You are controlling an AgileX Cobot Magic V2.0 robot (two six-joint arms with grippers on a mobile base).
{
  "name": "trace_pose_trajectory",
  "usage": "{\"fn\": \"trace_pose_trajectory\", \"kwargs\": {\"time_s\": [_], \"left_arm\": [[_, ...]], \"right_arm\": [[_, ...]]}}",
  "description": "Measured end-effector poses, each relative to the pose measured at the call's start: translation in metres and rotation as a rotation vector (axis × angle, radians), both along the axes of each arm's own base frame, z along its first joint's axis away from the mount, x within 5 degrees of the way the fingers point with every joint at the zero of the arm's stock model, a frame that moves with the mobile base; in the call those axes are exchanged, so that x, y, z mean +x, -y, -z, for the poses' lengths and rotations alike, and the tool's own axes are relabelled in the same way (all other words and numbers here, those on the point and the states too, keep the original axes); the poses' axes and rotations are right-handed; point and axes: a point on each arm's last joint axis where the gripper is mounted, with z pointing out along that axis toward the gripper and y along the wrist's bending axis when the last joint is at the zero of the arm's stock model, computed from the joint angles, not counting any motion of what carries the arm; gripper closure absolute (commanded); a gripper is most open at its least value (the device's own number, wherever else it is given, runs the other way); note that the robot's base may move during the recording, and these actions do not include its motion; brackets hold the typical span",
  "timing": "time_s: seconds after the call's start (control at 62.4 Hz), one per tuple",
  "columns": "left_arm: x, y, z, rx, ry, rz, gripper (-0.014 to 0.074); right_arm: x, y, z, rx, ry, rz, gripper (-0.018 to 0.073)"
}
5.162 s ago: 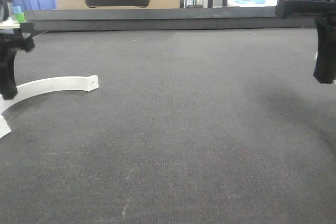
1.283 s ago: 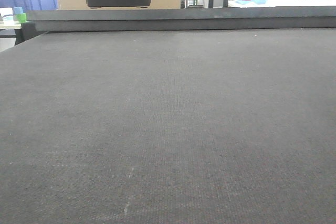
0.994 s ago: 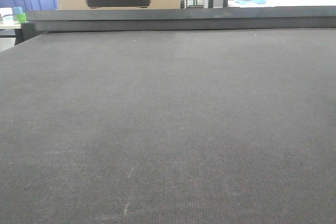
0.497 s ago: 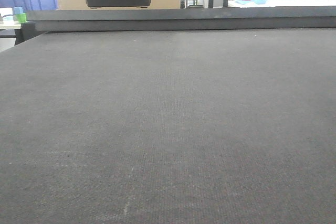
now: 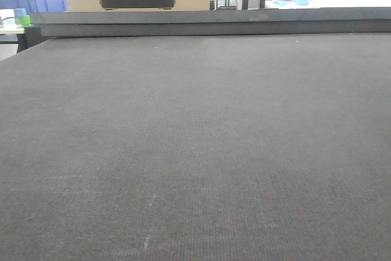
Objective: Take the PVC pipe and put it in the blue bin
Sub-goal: 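Hold both clamps and turn the base away from the table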
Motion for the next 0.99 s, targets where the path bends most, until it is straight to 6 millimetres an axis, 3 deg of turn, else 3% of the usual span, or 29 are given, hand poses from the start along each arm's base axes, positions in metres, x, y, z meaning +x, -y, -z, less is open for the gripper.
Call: {"fn": "trace_pose_trajectory", "kwargs": {"time_s": [0.994], "left_arm": [[0.0001,0.0000,0.0003,0.000,0.000,0.000,0.0707]], "right_arm": [[0.0000,0.0000,0.0000,0.000,0.000,0.000,0.0727]]}}
